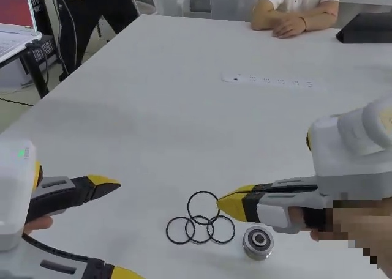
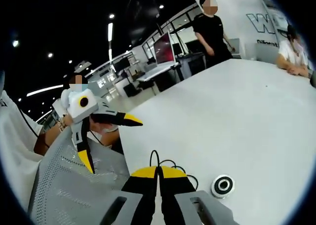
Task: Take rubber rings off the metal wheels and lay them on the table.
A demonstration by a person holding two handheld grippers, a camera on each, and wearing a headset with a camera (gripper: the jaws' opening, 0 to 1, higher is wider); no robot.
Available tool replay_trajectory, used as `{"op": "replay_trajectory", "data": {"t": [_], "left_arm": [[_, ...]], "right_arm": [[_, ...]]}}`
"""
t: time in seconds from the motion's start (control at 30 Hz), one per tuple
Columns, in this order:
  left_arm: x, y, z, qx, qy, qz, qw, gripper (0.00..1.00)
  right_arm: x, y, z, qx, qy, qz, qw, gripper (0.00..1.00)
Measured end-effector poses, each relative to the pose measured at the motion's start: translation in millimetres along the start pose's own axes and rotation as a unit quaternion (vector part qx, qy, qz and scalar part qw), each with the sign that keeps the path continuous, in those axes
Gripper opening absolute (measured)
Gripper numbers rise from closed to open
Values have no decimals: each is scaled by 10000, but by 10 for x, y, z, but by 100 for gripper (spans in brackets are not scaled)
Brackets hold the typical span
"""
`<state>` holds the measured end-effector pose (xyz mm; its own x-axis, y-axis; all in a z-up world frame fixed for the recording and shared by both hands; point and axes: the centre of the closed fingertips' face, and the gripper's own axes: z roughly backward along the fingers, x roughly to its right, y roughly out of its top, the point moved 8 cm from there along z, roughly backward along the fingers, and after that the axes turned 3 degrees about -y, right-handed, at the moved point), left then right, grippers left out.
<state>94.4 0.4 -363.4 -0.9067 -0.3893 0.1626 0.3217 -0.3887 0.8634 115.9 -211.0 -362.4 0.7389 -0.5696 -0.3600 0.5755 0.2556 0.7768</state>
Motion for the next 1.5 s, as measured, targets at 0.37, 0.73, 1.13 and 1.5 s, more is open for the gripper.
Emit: {"op": "replay_trajectory", "data": {"t": [0.37,0.73,1.13,1.5], "left_arm": [[-1,-12,-4,-16,-25,45,10000,94],[-13,-23,0,22,7,95,10000,94],[-26,-43,3,19,22,134,9999,93],[-26,-48,6,-31,29,119,9999,93]], "right_arm": [[224,-233,-100,-606,-442,12,9972,0],[453,-353,-88,-771,-803,-263,9934,0],[570,-420,-63,-936,-1124,-328,9887,0],[549,-416,-77,-959,-1114,-249,9888,2]]}}
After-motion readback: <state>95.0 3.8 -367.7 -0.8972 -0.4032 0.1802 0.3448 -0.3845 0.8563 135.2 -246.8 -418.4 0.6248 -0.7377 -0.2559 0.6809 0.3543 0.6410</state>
